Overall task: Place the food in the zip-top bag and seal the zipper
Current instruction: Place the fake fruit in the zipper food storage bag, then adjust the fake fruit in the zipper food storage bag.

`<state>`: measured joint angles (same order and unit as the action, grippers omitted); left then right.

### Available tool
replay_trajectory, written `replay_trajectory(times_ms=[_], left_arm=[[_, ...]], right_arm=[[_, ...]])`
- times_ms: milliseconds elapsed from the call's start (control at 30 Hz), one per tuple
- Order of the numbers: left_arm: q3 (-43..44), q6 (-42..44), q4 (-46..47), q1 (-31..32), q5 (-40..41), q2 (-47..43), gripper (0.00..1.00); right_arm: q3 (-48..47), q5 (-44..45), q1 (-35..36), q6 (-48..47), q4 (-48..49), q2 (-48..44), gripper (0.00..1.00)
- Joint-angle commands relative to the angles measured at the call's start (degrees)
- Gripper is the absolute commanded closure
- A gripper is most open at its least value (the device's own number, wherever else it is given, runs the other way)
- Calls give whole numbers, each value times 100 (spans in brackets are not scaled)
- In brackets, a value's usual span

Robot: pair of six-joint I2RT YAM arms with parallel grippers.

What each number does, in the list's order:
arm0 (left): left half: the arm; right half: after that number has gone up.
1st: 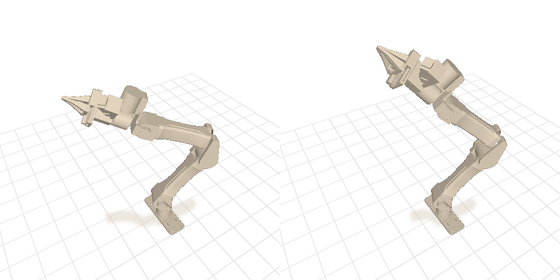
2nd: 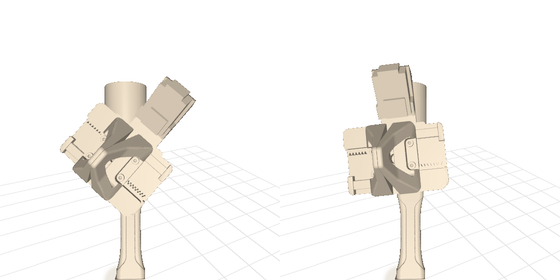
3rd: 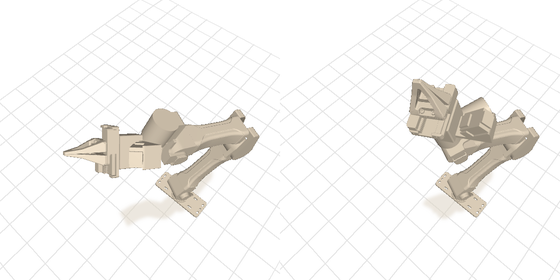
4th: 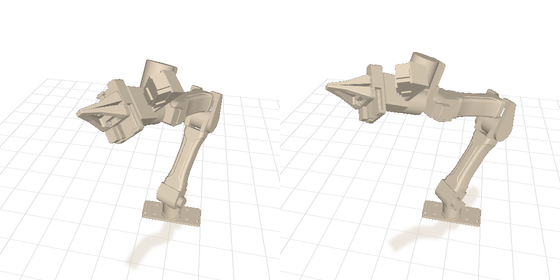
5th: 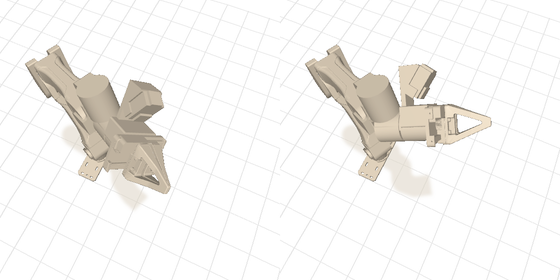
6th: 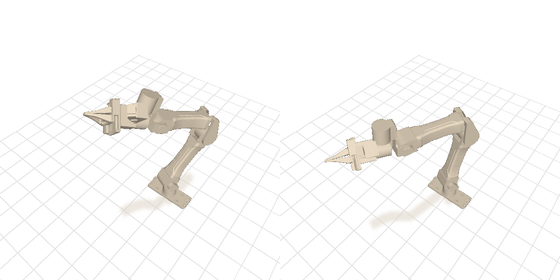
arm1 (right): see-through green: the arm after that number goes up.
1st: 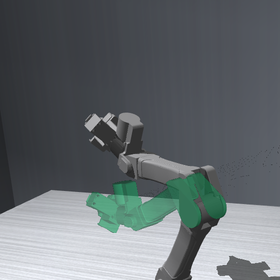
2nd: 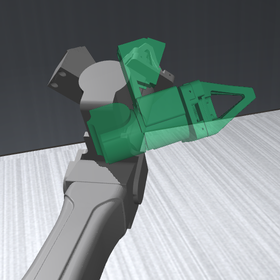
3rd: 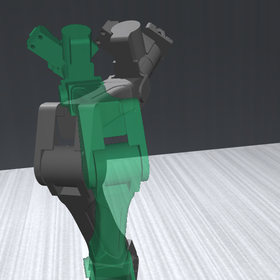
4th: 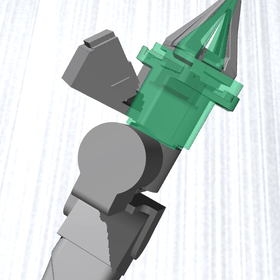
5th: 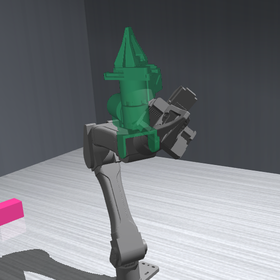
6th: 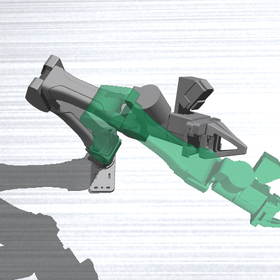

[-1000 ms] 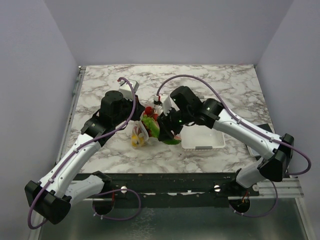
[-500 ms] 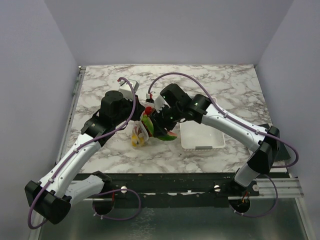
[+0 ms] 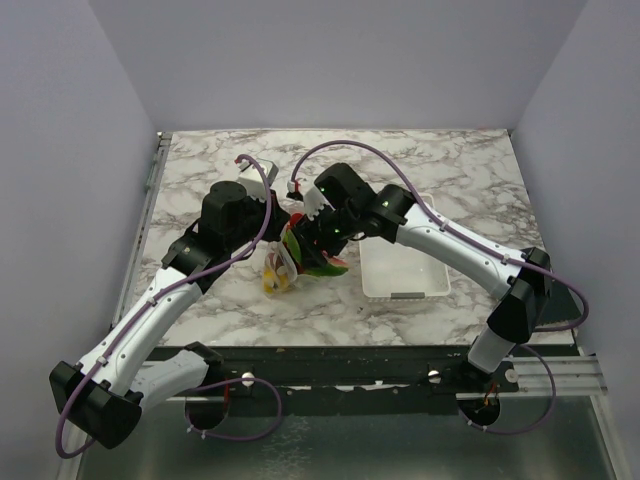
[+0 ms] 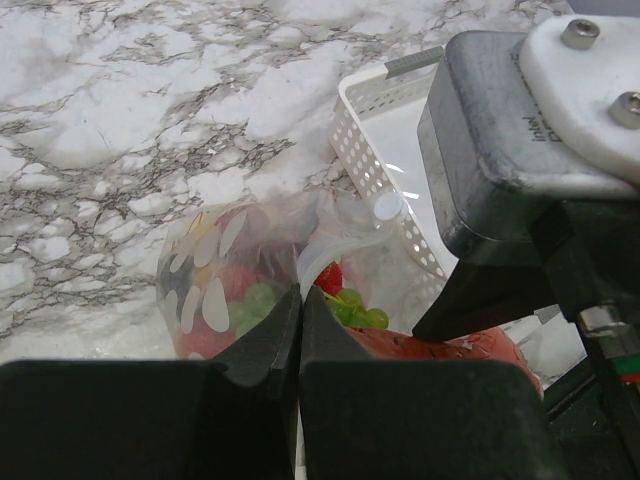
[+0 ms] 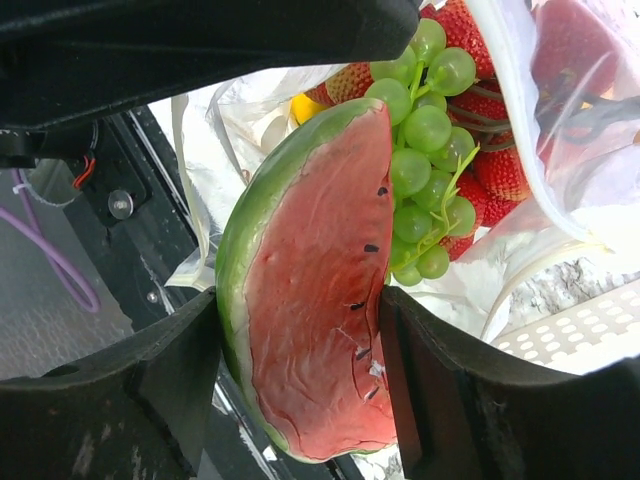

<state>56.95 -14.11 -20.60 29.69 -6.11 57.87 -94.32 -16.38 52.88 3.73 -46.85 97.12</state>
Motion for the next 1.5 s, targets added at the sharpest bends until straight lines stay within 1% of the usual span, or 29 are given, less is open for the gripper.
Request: replay_trajectory(times_ms=[0,100,267,433,700,867,933,1033,1133,1233,1467], left_arm=[[36,-18,210,-30,13,-83,100],[36,-17,212,-28,8,-74,100],[36,-15,211,-33,12,-65,100],[36,-17,209,-26,15,-51,100],[36,-14,209,-26,18,-41,100],[26,-14,210,-26,25,-48,100],[27,-17,210,-25,36,-47,100],[27,-21,211,-26,55,-56,100],[19,-13,206,-25,69,-59,100],[18,-13,203,-26,67,-53,99],[18,-9,204,-23,83,-31,99]], right_arm=[[-98,116,38,109,152,24,34],[-95,122,38,135,206,-5,29],[-74,145,38,161,241,-25,24],[60,309,38,274,385,-254,23],[677,1124,38,778,767,-1129,23],[1170,1698,38,1173,918,-1745,27],[1333,1994,30,1361,924,-1924,30],[1539,2203,29,1605,900,-2097,34],[1746,2252,20,1772,882,-2177,38],[1899,2211,-33,1916,866,-2184,40],[2409,1709,-230,2179,1286,-2139,46]])
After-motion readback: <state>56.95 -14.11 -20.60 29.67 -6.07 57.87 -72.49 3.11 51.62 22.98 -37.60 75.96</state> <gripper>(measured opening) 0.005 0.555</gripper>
